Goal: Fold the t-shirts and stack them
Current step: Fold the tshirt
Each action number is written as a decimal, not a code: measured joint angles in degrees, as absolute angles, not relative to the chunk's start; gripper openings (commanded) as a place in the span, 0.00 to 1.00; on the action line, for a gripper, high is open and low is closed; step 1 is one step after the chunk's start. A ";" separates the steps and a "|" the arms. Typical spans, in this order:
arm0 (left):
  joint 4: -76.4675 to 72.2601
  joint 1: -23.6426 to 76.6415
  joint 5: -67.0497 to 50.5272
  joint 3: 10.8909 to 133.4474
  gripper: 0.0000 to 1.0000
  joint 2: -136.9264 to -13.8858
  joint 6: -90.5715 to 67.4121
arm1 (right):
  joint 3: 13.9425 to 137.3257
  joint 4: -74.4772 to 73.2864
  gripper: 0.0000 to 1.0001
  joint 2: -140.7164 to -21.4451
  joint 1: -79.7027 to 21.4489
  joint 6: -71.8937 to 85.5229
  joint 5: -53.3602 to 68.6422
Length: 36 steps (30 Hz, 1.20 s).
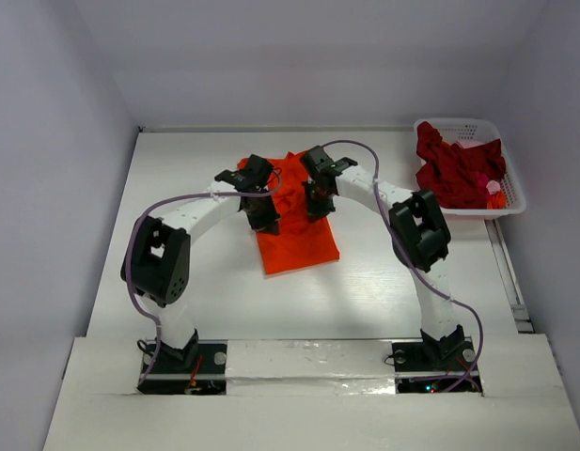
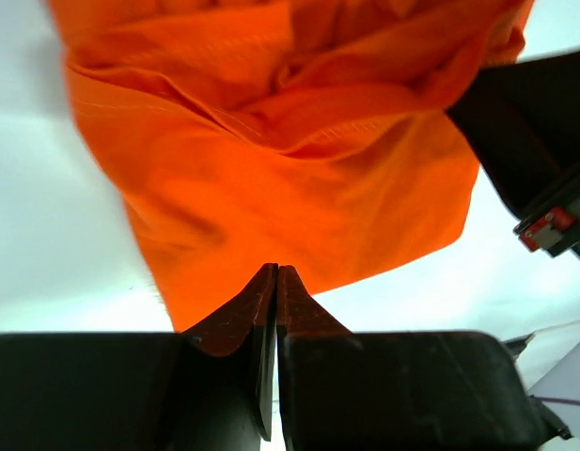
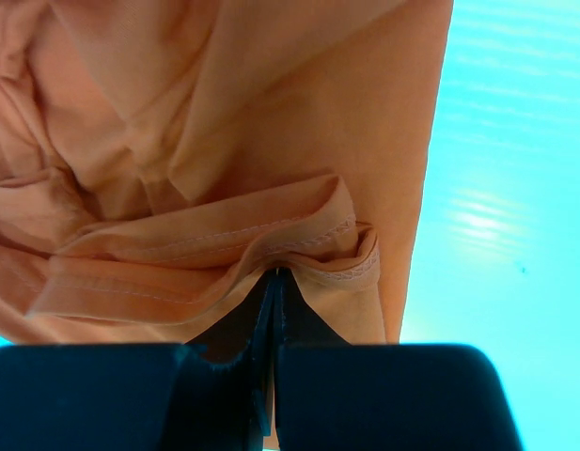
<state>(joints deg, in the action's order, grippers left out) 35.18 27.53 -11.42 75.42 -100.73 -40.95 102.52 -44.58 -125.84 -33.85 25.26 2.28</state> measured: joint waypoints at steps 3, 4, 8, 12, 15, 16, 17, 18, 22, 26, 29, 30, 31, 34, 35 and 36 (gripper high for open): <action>34.48 28.77 -11.57 74.15 0.00 -100.73 -41.01 | 102.83 -44.58 0.00 -125.91 -33.82 25.28 2.20; 34.41 28.97 -11.57 73.38 0.00 -100.73 -41.04 | 102.83 -44.58 0.00 -125.99 -33.85 25.28 2.22; 34.11 29.06 -11.33 70.70 0.00 -100.75 -41.12 | 102.83 -44.58 0.00 -126.19 -33.85 25.28 2.15; 33.58 29.32 -10.87 69.21 0.00 -101.08 -41.19 | 102.83 -44.60 0.00 -126.26 -33.85 25.28 2.07; 32.73 29.74 -10.52 68.79 0.00 -101.86 -41.21 | 102.98 -44.66 0.00 -126.48 -33.85 25.28 2.02; 32.36 30.00 -10.44 68.62 0.00 -102.21 -41.19 | 103.20 -44.66 0.00 -126.67 -33.85 25.28 2.00; 32.01 30.28 -10.44 68.38 0.00 -102.59 -41.19 | 103.53 -44.80 0.00 -126.93 -33.85 25.28 1.96; 31.77 30.59 -10.44 68.12 0.00 -102.96 -41.19 | 103.90 -44.86 0.00 -127.24 -33.85 25.28 1.98; 30.98 31.75 -10.46 67.18 0.00 -104.44 -41.19 | 105.03 -45.10 0.00 -128.05 -33.82 25.28 1.98; 30.20 32.40 -10.55 66.81 0.00 -105.19 -41.19 | 106.04 -45.69 0.00 -128.18 -33.85 25.28 1.96; 29.47 32.49 -10.79 66.30 0.00 -105.14 -41.32 | 107.55 -46.04 0.00 -128.79 -33.85 25.28 1.91; 29.15 32.51 -10.90 66.15 0.00 -105.01 -41.36 | 108.07 -46.04 0.00 -129.10 -33.82 25.28 1.89; 28.93 32.53 -10.92 65.82 0.00 -104.84 -41.41 | 108.42 -46.06 0.00 -129.36 -33.82 25.28 1.85; 27.68 32.58 -11.20 64.71 0.00 -104.14 -41.45 | 110.32 -46.68 0.00 -130.56 -33.58 25.26 1.65; 27.33 32.58 -11.27 64.40 0.00 -103.96 -41.45 | 111.07 -46.76 0.00 -131.04 -33.36 25.26 1.63; 26.98 32.58 -11.35 64.12 0.00 -103.77 -41.47 | 111.66 -46.92 0.00 -131.52 -33.30 25.26 1.63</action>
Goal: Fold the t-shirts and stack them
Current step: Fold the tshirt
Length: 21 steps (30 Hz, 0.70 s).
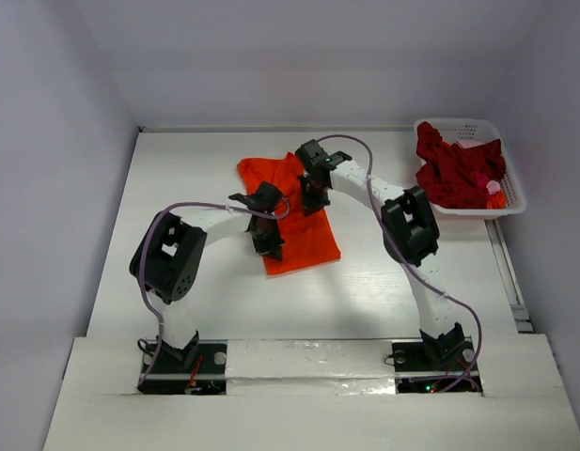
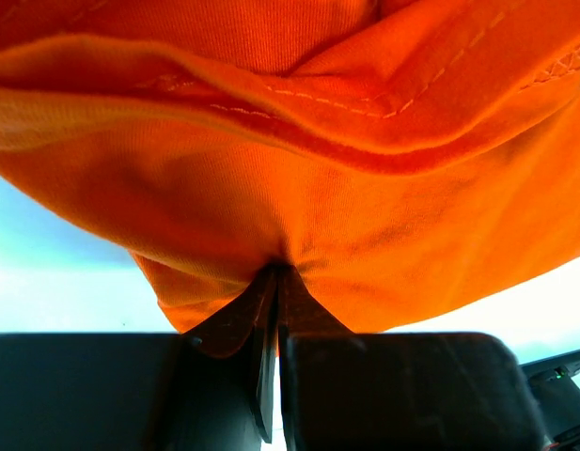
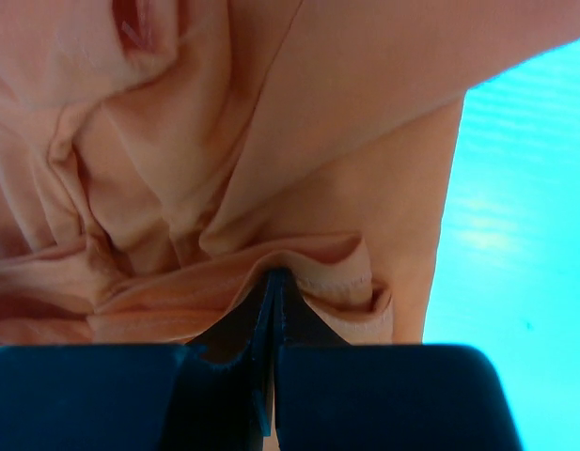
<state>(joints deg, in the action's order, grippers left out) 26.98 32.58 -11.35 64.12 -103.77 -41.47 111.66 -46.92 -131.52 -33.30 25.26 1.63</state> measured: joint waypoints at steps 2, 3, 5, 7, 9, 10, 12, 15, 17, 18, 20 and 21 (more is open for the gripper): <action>26.39 32.58 -11.53 63.57 0.00 -103.46 -41.58 | 112.86 -47.31 0.00 -132.44 -32.93 25.23 1.63; 26.09 32.58 -11.57 63.29 0.00 -103.26 -41.63 | 113.23 -47.46 0.00 -132.70 -32.67 25.23 1.54; 25.52 32.58 -11.70 62.81 0.00 -103.00 -41.65 | 113.78 -47.72 0.00 -132.90 -32.08 25.19 1.41; 24.80 32.58 -11.84 62.06 0.00 -102.56 -41.82 | 114.76 -48.12 0.00 -132.97 -31.40 25.04 1.30; 23.94 32.60 -12.03 61.23 0.00 -102.06 -41.98 | 115.85 -48.21 0.00 -133.25 -30.26 24.88 1.28; 23.44 32.67 -12.05 60.77 0.00 -101.78 -42.02 | 116.46 -48.23 0.00 -133.38 -29.65 24.80 1.28; 22.81 32.80 -12.14 59.94 0.00 -101.16 -42.09 | 117.32 -48.29 0.00 -133.53 -28.34 24.51 1.28; 22.48 33.08 -12.19 58.81 0.00 -100.16 -42.15 | 117.86 -48.69 0.00 -133.53 -26.76 23.94 1.19; 24.08 33.36 -11.68 58.35 0.00 -99.22 -42.17 | 117.95 -48.90 0.00 -133.47 -25.76 23.66 1.02; 25.04 33.45 -11.38 58.13 0.00 -98.78 -42.15 | 117.93 -49.06 0.00 -133.23 -25.47 23.51 1.02; 28.29 33.56 -9.69 58.19 0.00 -97.21 -42.30 | 117.47 -49.12 0.11 -132.25 -25.21 23.31 1.02; 30.20 33.56 -8.60 58.54 0.00 -95.98 -42.44 | 116.97 -49.28 0.17 -131.28 -25.23 23.03 0.97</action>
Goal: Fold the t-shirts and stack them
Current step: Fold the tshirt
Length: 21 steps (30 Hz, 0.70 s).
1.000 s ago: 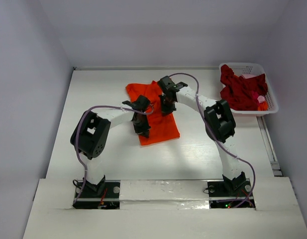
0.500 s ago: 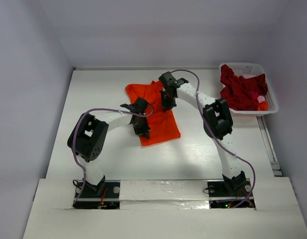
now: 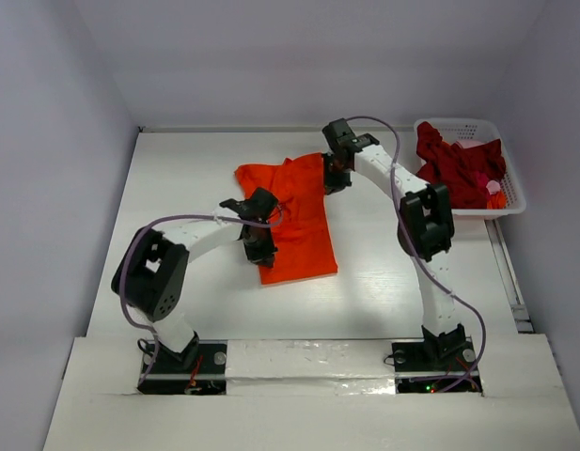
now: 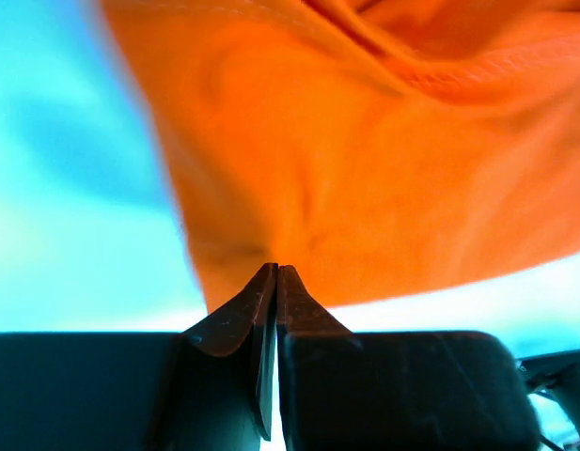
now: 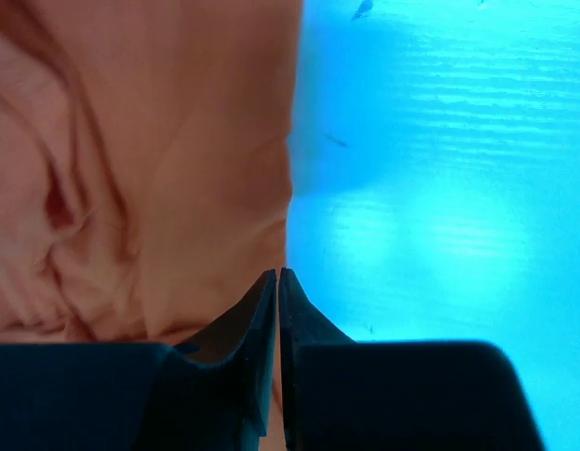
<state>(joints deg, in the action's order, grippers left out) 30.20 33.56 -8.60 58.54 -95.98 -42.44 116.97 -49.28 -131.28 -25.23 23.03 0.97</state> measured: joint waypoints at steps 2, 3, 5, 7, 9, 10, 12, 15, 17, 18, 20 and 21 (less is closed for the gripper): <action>34.26 33.23 -6.35 61.25 0.07 -93.38 -42.63 | 115.81 -49.41 0.35 -128.60 -25.45 22.59 0.99; 35.20 32.71 -5.39 63.11 0.11 -92.29 -42.61 | 115.48 -49.36 0.41 -127.28 -25.54 22.61 1.02; 36.14 30.76 -3.53 68.16 0.25 -90.48 -42.70 | 115.28 -49.25 0.58 -124.53 -25.58 22.22 1.08; 36.23 28.29 -2.04 73.63 0.37 -89.91 -42.39 | 115.31 -49.01 0.67 -122.13 -25.54 22.06 1.06; 35.42 25.76 -0.60 78.04 0.51 -89.89 -41.71 | 115.42 -48.93 0.72 -120.55 -25.43 21.85 1.06; 34.74 24.14 0.01 79.40 0.55 -89.80 -41.58 | 115.96 -49.28 0.73 -120.16 -25.30 21.76 1.06; 32.60 20.58 0.47 79.77 0.56 -89.32 -41.30 | 118.24 -49.67 0.73 -120.62 -24.67 21.56 1.41; 27.86 14.94 0.32 77.43 0.54 -89.21 -41.21 | 123.33 -50.13 0.73 -123.26 -22.50 21.61 3.60; 23.35 11.79 -0.01 74.67 0.53 -89.56 -41.17 | 125.21 -49.52 0.74 -124.92 -20.62 21.69 5.52; 21.26 10.72 -0.05 73.45 0.51 -90.06 -41.12 | 125.54 -49.19 0.75 -125.69 -19.33 21.87 6.90; 16.69 9.82 -0.43 71.99 0.49 -91.50 -40.73 | 125.60 -48.73 0.75 -126.93 -17.23 22.33 9.85; 15.53 9.69 -0.58 71.59 0.48 -92.62 -40.66 | 125.64 -48.51 0.76 -127.50 -16.43 22.52 11.09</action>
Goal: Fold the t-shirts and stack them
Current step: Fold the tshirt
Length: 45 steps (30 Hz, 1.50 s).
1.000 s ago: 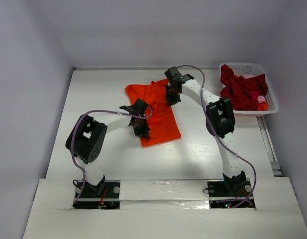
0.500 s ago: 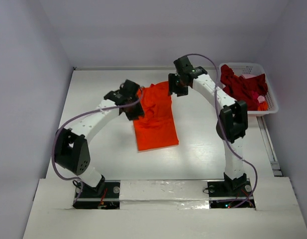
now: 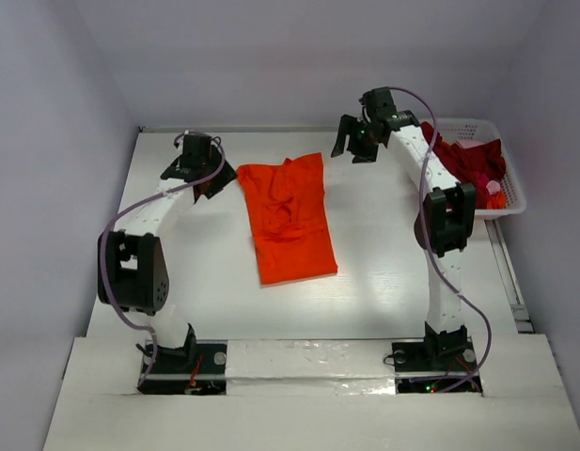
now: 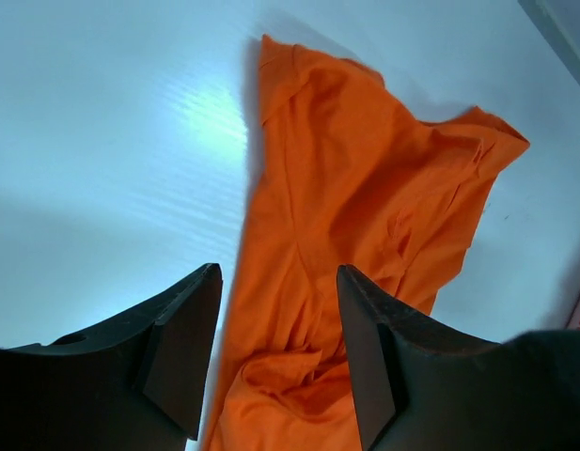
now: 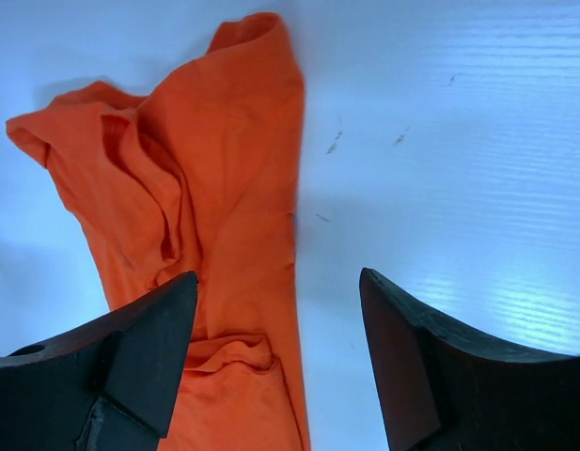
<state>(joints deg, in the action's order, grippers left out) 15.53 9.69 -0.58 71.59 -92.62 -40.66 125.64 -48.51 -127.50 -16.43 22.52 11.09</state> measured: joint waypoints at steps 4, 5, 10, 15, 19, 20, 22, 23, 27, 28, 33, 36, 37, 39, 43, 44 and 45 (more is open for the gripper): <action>8.45 8.67 -3.38 71.59 0.44 -97.65 -39.88 | 129.27 -48.42 0.77 -131.59 -13.54 23.86 15.70; 6.85 8.16 -4.19 71.61 0.44 -99.13 -39.83 | 130.26 -48.31 0.78 -132.42 -13.43 24.10 16.53; 2.83 5.63 -5.58 72.05 0.44 -105.60 -39.88 | 132.35 -47.53 0.78 -133.56 -14.13 24.45 21.10; 0.23 4.01 -5.63 72.05 0.42 -107.81 -41.21 | 131.79 -45.95 0.77 -133.75 -14.66 24.43 23.77; -1.48 3.66 -6.83 73.97 0.41 -109.45 -41.04 | 133.32 -45.50 0.77 -136.68 -14.68 24.45 25.98; -2.00 3.62 -7.49 74.59 0.41 -109.95 -40.97 | 133.69 -45.10 0.77 -137.62 -14.68 24.47 26.50; -3.18 3.44 -9.02 75.88 0.41 -111.35 -40.95 | 134.32 -44.18 0.78 -139.90 -14.68 24.93 28.08; -3.66 3.36 -9.82 76.66 0.41 -112.12 -40.95 | 134.34 -43.53 0.79 -140.66 -14.68 25.30 28.67; -4.05 2.98 -11.57 80.03 0.41 -115.24 -40.93 | 134.32 -40.71 0.79 -142.76 -14.39 27.29 29.76; -4.08 2.92 -11.94 80.82 0.41 -115.96 -40.93 | 134.45 -40.07 0.79 -143.00 -14.31 27.97 29.98; -4.05 2.50 -13.06 82.61 0.42 -118.65 -40.91 | 136.51 -37.26 0.79 -143.90 -13.67 30.04 30.26; -4.08 2.50 -13.74 83.53 0.42 -120.46 -40.93 | 136.73 -35.31 0.80 -143.87 -13.45 30.65 29.41; -4.05 2.50 -14.04 83.72 0.43 -121.05 -40.95 | 136.59 -34.57 0.80 -143.87 -13.43 30.92 28.93; -3.95 2.50 -14.55 83.72 0.43 -121.69 -40.99 | 135.48 -32.60 0.80 -143.74 -13.28 31.51 28.18; -4.03 2.50 -15.07 83.72 0.43 -121.99 -41.06 | 133.16 -30.63 0.80 -143.74 -13.08 33.82 27.99; -4.05 2.50 -15.11 83.72 0.43 -121.99 -41.06 | 133.12 -30.59 0.80 -143.90 -13.08 34.52 28.08; -4.05 2.50 -15.18 83.72 0.43 -121.99 -41.06 | 133.12 -30.15 0.80 -144.07 -13.08 35.42 28.14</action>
